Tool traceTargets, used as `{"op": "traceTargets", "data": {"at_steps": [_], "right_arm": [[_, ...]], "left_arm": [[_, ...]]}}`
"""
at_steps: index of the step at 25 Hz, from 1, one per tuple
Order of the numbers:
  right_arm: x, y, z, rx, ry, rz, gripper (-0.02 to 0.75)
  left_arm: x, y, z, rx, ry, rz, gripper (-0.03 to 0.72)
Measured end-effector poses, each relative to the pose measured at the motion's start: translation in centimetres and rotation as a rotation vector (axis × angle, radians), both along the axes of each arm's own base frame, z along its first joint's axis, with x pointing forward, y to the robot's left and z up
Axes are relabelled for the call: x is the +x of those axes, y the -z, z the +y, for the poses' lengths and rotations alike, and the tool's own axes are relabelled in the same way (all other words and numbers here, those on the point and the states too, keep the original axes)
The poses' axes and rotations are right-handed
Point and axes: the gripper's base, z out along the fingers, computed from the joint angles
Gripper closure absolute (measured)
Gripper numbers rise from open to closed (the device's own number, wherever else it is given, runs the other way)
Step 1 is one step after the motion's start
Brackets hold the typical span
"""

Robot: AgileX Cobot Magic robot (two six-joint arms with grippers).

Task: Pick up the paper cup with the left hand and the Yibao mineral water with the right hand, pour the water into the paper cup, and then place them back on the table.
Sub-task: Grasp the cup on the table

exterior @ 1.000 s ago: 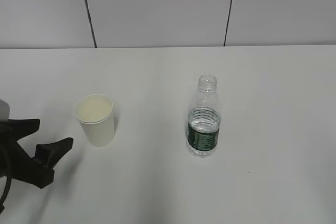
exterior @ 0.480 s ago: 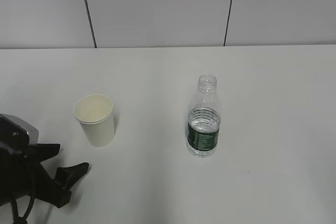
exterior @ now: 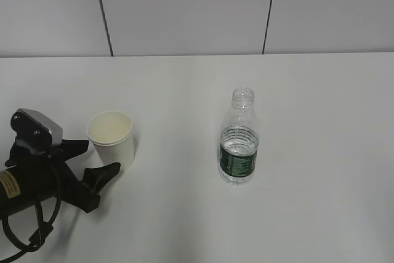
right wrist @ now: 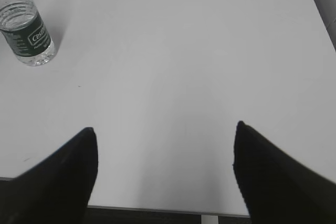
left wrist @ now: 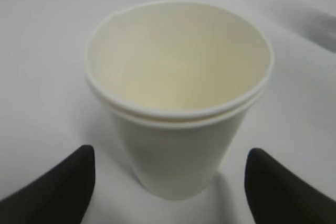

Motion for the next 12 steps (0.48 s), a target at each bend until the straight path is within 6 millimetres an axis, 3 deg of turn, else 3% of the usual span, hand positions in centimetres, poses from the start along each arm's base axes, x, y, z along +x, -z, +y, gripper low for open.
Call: {"op": "traceTargets", "data": {"at_steps": [12], "right_arm": [[0.0, 0.0, 0.0, 0.000, 0.000, 0.000, 0.146]], "left_arm": [[2.7, 0.7, -1.0, -0.020, 0.062, -0.032, 0.115]]}}
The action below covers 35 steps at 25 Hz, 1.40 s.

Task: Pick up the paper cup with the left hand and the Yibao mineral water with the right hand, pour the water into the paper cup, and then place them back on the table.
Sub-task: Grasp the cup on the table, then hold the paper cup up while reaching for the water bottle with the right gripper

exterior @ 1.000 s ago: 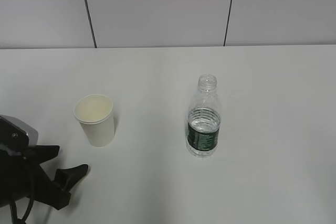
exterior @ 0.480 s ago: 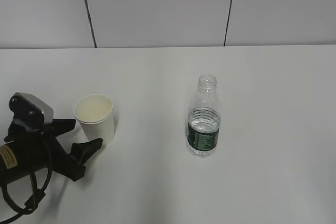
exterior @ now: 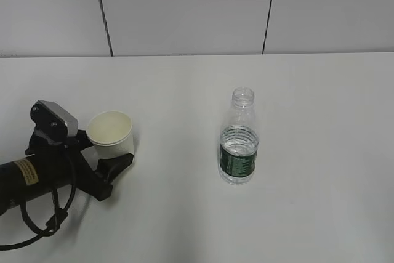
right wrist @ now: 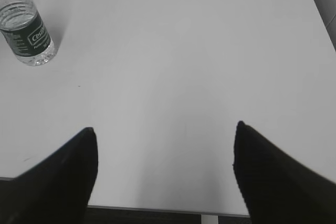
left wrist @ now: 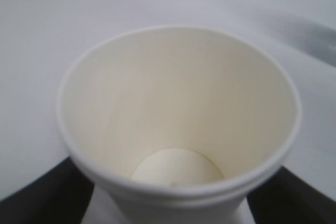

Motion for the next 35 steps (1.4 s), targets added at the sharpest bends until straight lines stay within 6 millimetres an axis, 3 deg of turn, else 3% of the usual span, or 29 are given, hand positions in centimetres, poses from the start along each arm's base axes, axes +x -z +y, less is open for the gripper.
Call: {"op": "traceTargets", "data": {"at_steps": [7, 16, 25, 35], "right_arm": [[0.00, 0.00, 0.00, 0.000, 0.000, 0.000, 0.146], [0.00, 0.00, 0.00, 0.000, 0.000, 0.000, 0.146], [0.00, 0.00, 0.00, 0.000, 0.000, 0.000, 0.146], [0.00, 0.00, 0.00, 0.000, 0.000, 0.000, 0.146]], "left_arm": [[1.02, 0.22, -0.25, -0.007, 0.006, -0.015, 0.115], [0.91, 0.60, -0.31, -0.010, 0.015, 0.002, 0.115], [0.91, 0.60, -0.31, -0.010, 0.015, 0.002, 0.179], [0.86, 0.60, -0.37, -0.019, 0.019, 0.011, 0.196]]}}
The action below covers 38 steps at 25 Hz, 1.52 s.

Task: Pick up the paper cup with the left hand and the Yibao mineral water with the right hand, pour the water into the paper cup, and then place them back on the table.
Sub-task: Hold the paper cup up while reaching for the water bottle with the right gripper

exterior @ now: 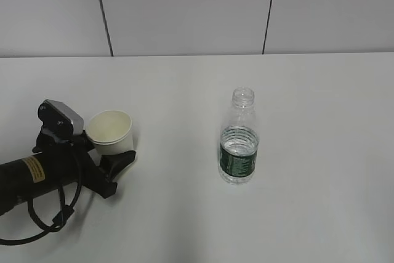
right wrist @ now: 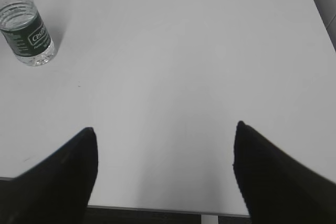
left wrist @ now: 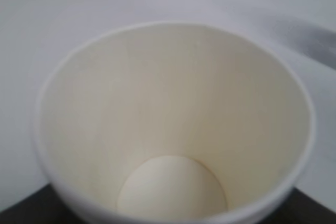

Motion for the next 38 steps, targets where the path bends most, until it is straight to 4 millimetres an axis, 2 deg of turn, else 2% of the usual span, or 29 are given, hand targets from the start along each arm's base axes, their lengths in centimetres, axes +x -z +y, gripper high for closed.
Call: {"op": "traceTargets", "data": {"at_steps": [11, 19, 31, 38], "right_arm": [[0.0, 0.0, 0.0, 0.000, 0.000, 0.000, 0.146], [0.0, 0.0, 0.0, 0.000, 0.000, 0.000, 0.146], [0.0, 0.0, 0.0, 0.000, 0.000, 0.000, 0.146], [0.0, 0.0, 0.0, 0.000, 0.000, 0.000, 0.146]], "left_arm": [[-0.2, 0.0, -0.2, -0.003, 0.034, 0.006, 0.213], [-0.9, 0.0, -0.8, 0.002, 0.146, 0.007, 0.213], [-1.9, -2.2, -1.8, -0.029, 0.309, -0.014, 0.213], [-2.4, -4.9, -2.1, -0.056, 0.380, -0.056, 0.213]]}}
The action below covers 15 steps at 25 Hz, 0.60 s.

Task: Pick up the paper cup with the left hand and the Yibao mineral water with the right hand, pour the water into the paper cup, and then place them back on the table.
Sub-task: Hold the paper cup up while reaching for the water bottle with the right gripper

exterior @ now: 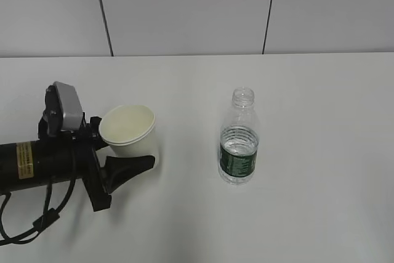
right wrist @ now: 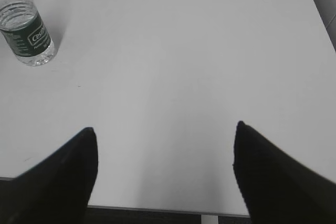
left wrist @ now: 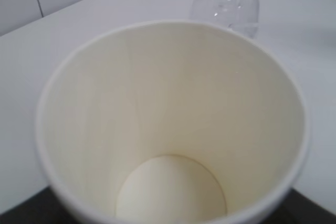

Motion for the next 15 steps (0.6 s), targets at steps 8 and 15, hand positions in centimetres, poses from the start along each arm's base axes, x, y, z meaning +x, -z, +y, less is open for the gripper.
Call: {"op": "traceTargets", "data": {"at_steps": [8, 15], "right_arm": [[0.0, 0.0, 0.0, 0.000, 0.000, 0.000, 0.146], [0.0, 0.0, 0.0, 0.000, 0.000, 0.000, 0.146]], "left_arm": [[-0.9, -1.5, -0.1, 0.035, 0.067, 0.044, 0.214], [-1.2, -1.4, 0.0, 0.083, 0.085, 0.084, 0.215]]}}
